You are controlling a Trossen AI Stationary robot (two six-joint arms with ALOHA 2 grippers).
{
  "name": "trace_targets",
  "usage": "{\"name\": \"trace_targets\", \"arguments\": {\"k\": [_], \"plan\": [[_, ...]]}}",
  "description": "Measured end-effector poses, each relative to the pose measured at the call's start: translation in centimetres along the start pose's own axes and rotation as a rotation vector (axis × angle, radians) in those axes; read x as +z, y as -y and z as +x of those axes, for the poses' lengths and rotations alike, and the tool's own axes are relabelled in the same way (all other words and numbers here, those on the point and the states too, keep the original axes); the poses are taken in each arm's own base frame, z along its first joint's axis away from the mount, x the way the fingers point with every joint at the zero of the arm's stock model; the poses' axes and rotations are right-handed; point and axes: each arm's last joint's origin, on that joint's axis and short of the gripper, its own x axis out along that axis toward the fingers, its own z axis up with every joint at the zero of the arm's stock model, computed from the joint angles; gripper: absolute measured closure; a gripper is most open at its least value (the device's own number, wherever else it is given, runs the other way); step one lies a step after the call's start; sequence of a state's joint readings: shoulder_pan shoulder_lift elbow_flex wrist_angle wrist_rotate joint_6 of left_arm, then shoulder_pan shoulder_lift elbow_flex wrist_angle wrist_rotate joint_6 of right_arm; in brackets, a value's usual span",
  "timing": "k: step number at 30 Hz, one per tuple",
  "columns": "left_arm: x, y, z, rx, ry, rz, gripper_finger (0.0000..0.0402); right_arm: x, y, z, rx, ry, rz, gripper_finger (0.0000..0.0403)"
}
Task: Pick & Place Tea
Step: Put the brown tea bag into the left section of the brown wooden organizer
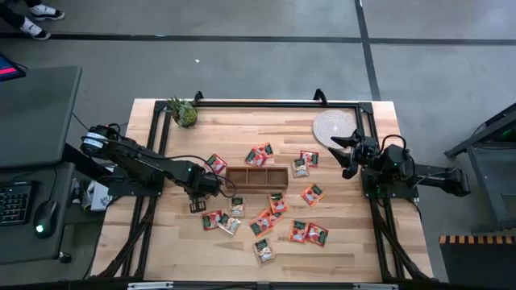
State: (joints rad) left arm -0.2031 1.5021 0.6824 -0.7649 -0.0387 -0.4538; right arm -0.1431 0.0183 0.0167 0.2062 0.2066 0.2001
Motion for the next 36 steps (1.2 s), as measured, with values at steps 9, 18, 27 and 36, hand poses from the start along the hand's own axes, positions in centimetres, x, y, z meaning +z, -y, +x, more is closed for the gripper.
{"name": "trace_targets", "arguments": {"k": [9, 18, 27, 36], "plan": [[-0.2, -0.6, -1.6, 0.191, -0.095, 0.113, 0.04, 0.0, 0.0, 0.0, 0.0, 0.0, 0.0, 0.0178], [2.0, 0.5, -5.1, 0.313, 0.039, 0.33, 0.0401, 0.0, 0.0, 0.0, 0.0, 0.0, 0.0, 0.0178], [3.5, 1.9, -8.3, 0.479, 0.137, 0.717, 0.0401, 0.0, 0.0, 0.0, 0.0, -0.001, 0.0, 0.0178], [4.6, 1.7, -10.4, 0.776, 0.126, 0.953, 0.0401, 0.0, 0.0, 0.0, 0.0, -0.001, 0.0, 0.0178]]}}
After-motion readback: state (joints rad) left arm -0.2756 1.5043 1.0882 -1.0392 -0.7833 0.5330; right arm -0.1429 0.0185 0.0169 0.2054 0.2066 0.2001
